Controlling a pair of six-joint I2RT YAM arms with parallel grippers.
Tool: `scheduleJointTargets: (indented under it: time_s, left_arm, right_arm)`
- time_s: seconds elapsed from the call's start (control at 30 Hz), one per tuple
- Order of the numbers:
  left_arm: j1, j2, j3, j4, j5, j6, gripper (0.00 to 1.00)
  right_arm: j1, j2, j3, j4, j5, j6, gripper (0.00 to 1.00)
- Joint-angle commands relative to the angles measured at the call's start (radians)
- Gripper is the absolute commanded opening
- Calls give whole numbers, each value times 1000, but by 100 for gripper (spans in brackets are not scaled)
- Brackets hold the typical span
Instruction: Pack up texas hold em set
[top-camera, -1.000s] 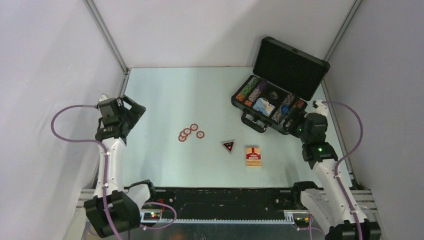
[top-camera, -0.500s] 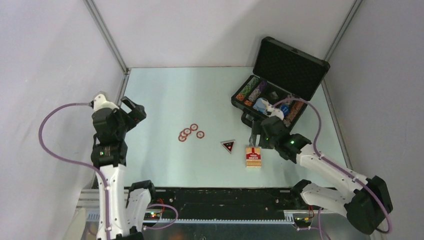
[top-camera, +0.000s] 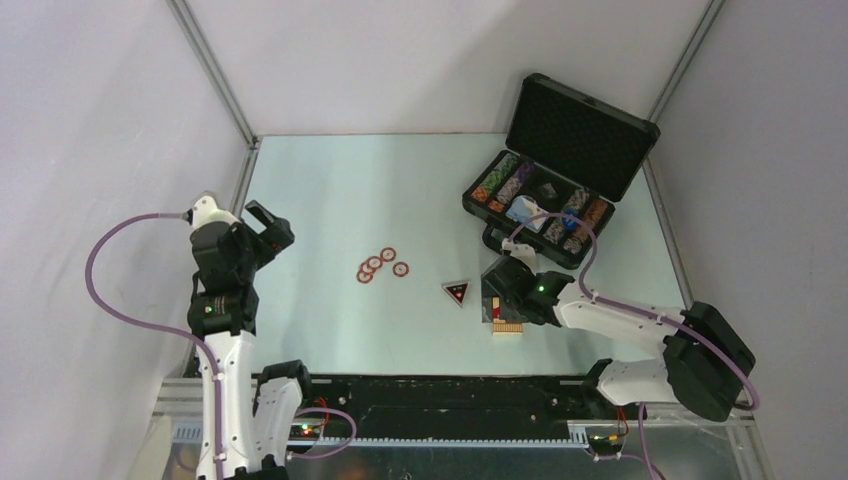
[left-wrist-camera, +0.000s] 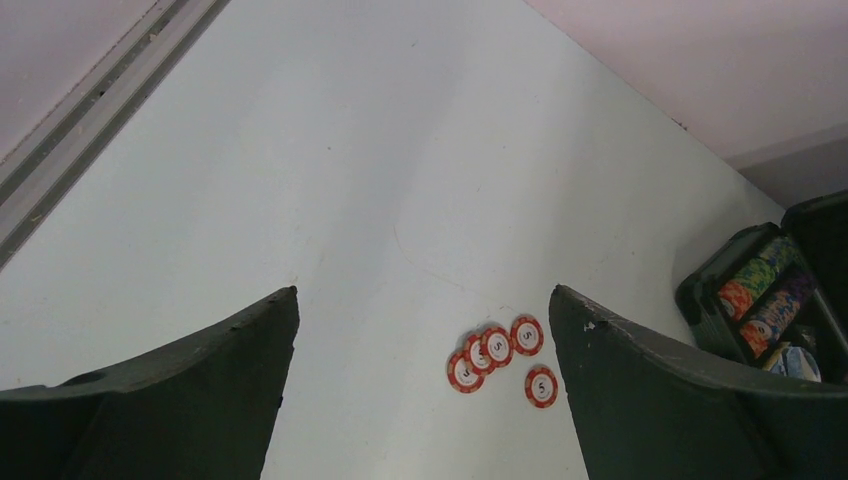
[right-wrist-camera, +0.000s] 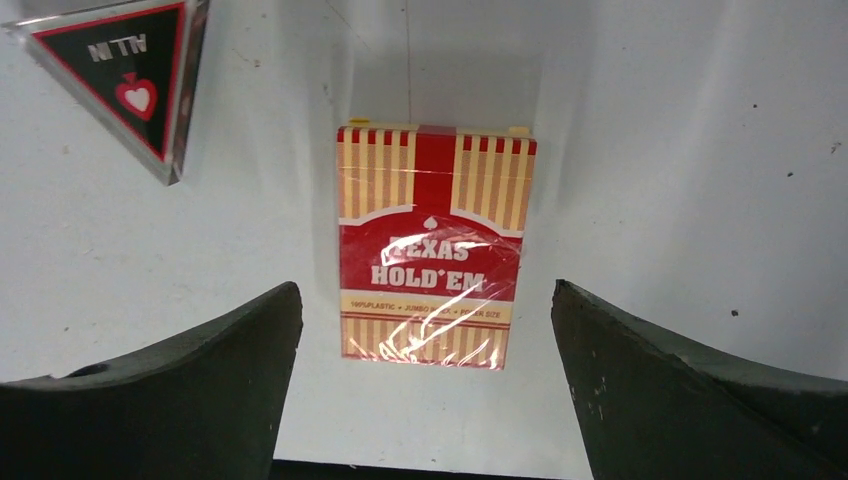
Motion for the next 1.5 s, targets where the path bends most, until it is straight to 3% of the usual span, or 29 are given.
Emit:
scheduleJointTargets:
  time_s: [0.0, 0.37, 0.8, 1.47]
  left_arm:
    - [7, -21, -8, 20, 16, 38, 98]
    - [7, -34, -23, 21, 27, 45, 97]
    - [10, -33, -28, 21, 30, 48, 97]
    - [27, -22, -34, 21, 56, 39, 96]
  right_arm:
    - [-4, 39, 40, -6, 31, 23, 96]
    - [-41, 92, 15, 75, -34, -11, 79]
    - [-72, 155, 3, 127, -99, -37, 82]
    - [-77, 135, 48, 81, -75, -164, 58]
